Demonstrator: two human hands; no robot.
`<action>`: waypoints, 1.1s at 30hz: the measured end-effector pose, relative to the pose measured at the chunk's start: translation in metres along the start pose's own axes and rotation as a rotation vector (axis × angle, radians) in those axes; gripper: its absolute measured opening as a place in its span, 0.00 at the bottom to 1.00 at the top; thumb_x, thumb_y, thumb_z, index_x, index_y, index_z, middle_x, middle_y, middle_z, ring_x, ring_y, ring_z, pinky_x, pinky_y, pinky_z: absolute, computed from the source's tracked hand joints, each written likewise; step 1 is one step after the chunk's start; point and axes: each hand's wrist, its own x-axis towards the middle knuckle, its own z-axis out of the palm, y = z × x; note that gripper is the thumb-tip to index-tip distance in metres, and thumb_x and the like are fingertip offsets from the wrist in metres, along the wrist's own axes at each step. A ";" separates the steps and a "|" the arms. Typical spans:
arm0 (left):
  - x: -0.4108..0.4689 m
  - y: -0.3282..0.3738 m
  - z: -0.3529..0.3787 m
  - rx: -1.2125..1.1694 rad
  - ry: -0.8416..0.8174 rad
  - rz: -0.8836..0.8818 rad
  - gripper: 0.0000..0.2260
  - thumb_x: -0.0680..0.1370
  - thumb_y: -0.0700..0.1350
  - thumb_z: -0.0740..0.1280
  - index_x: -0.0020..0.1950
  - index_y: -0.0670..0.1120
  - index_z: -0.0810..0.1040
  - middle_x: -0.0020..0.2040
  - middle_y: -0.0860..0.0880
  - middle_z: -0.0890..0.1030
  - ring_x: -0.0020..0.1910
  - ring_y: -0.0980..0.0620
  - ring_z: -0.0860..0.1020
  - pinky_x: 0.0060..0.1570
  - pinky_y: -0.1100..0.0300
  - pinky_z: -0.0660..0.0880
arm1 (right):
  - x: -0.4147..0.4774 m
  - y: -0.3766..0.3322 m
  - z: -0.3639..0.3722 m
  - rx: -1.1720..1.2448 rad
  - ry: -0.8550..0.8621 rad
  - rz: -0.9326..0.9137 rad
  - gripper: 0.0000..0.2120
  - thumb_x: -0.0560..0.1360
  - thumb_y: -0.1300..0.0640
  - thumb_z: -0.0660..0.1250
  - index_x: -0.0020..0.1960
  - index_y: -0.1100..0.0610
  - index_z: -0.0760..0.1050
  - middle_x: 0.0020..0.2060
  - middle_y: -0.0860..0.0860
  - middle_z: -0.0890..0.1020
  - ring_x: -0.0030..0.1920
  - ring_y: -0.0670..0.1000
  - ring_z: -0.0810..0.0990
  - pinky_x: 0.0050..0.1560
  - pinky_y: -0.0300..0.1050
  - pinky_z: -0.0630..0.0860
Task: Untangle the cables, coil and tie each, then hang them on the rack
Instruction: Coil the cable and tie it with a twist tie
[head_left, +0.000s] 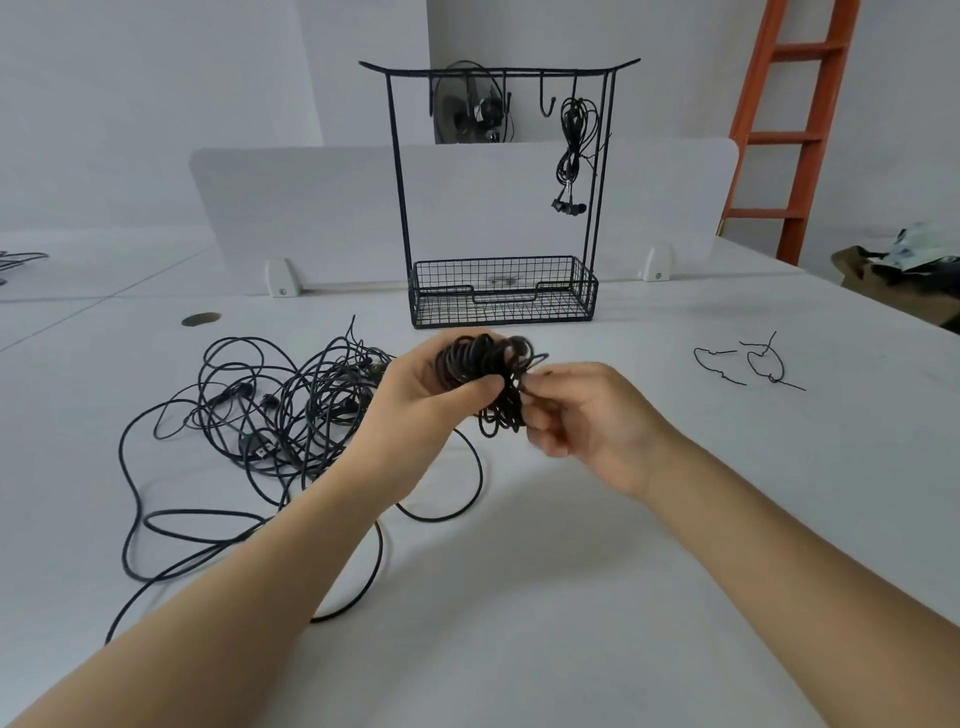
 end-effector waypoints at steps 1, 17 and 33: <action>0.001 -0.001 -0.002 -0.027 -0.034 0.006 0.13 0.68 0.32 0.66 0.42 0.49 0.82 0.37 0.54 0.82 0.39 0.57 0.79 0.40 0.69 0.73 | -0.001 0.000 -0.002 0.063 -0.065 0.059 0.14 0.76 0.64 0.57 0.32 0.59 0.68 0.20 0.49 0.70 0.21 0.47 0.66 0.25 0.38 0.56; -0.001 -0.005 0.007 0.456 0.226 -0.153 0.32 0.65 0.49 0.78 0.65 0.52 0.69 0.52 0.52 0.78 0.49 0.55 0.79 0.50 0.61 0.76 | 0.003 0.026 0.004 -0.737 0.354 -0.476 0.07 0.76 0.59 0.65 0.43 0.63 0.76 0.33 0.56 0.81 0.37 0.58 0.78 0.43 0.50 0.74; 0.005 0.000 -0.007 0.031 0.254 -0.167 0.14 0.64 0.37 0.64 0.47 0.49 0.76 0.38 0.44 0.79 0.39 0.46 0.76 0.47 0.52 0.73 | -0.007 0.022 0.014 -0.671 0.066 -0.456 0.12 0.76 0.52 0.63 0.35 0.47 0.68 0.20 0.44 0.72 0.24 0.45 0.69 0.35 0.44 0.71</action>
